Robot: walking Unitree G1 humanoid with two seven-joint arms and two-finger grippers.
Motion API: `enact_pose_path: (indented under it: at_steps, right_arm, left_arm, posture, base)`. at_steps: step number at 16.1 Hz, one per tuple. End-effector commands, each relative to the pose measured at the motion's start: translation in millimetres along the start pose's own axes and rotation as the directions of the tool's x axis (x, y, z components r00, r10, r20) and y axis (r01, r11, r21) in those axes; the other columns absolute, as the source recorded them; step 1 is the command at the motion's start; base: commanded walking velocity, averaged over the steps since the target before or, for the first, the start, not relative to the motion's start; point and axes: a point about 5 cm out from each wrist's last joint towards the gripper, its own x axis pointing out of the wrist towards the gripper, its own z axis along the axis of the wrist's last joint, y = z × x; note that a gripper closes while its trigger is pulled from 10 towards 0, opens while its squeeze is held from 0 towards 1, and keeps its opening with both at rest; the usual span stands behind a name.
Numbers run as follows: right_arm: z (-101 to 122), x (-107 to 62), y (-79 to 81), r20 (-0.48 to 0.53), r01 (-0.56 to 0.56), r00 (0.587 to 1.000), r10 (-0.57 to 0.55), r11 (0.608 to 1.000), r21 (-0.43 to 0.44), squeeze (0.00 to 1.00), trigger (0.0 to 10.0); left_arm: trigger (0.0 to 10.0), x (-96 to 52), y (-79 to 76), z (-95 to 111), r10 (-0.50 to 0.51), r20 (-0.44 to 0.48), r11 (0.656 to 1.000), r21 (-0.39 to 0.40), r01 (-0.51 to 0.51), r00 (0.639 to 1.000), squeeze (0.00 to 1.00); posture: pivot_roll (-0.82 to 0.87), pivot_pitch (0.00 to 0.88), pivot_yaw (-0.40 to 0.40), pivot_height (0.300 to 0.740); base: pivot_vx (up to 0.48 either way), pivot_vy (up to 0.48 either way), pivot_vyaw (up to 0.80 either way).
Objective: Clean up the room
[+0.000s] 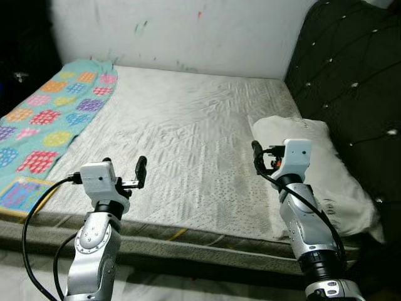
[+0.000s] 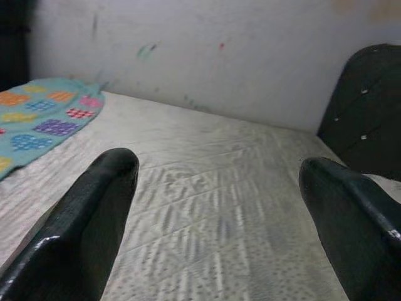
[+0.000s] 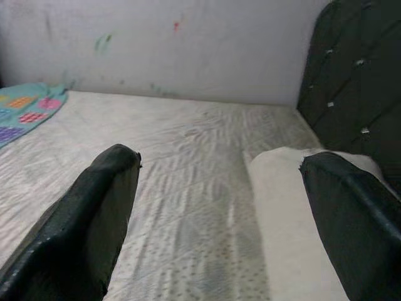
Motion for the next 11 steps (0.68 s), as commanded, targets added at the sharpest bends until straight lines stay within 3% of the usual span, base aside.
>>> enact_pose_path:
  at_steps: [1, 11]
  right_arm:
    - [3.8, 0.7, -3.4, 0.014, 0.008, 1.000, -0.008, 1.000, -0.008, 0.00, 10.0]
    - [3.8, 1.9, -4.4, 0.016, 0.005, 1.000, -0.005, 1.000, -0.017, 0.00, 10.0]
  left_arm:
    - [10.0, 0.7, -3.8, 4.3, -0.027, 0.020, 1.000, 0.003, 0.027, 0.999, 0.00]
    - [10.0, 2.8, -5.5, 4.4, -0.042, 0.016, 0.999, -0.004, 0.042, 0.999, 0.00]
  posture:
    - [-0.02, 0.000, -0.019, 0.740]
    - [-0.02, 0.000, -0.020, 0.740]
  base:
    - [0.379, 0.000, 0.00]
    - [0.388, 0.000, 0.00]
